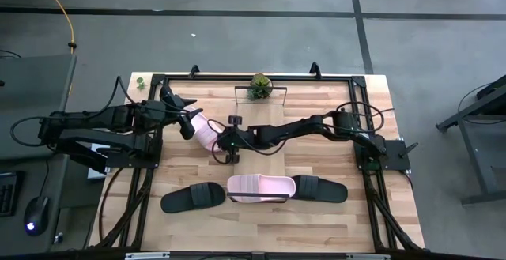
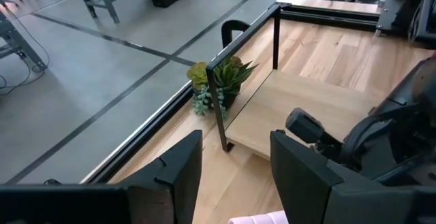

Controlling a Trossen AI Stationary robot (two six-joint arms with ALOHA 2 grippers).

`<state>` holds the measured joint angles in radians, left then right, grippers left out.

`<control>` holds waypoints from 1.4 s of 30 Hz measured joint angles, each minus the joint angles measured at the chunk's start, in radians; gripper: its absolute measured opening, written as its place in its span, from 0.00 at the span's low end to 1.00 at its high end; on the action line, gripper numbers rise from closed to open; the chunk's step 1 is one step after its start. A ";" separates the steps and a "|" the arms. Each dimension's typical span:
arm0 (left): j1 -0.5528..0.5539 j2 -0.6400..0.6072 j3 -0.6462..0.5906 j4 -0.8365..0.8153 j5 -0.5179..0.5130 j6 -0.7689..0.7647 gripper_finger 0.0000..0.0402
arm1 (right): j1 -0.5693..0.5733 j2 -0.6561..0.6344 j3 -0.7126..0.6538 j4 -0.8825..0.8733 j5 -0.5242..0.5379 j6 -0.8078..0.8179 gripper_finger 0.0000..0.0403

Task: Pick and place slides into the shelf
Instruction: Put the pink slide on the shelf

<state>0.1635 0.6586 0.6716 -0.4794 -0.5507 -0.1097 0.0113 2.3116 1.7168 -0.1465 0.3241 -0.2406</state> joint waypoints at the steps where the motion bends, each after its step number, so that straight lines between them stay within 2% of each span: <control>1: 0.000 0.000 0.000 -0.001 0.000 0.000 0.39 | -0.001 0.000 0.000 0.002 0.000 -0.002 0.31; 21: 0.000 0.000 0.000 0.008 0.000 -0.003 0.39 | -0.018 0.000 0.000 0.063 -0.001 -0.030 0.31; 42: 0.000 0.000 0.000 0.013 0.000 -0.004 0.39 | -0.047 0.004 -0.001 0.077 -0.071 -0.019 0.31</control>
<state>0.1635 0.6584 0.6712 -0.4665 -0.5507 -0.1135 -0.0353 2.3153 1.7157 -0.0692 0.2531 -0.2597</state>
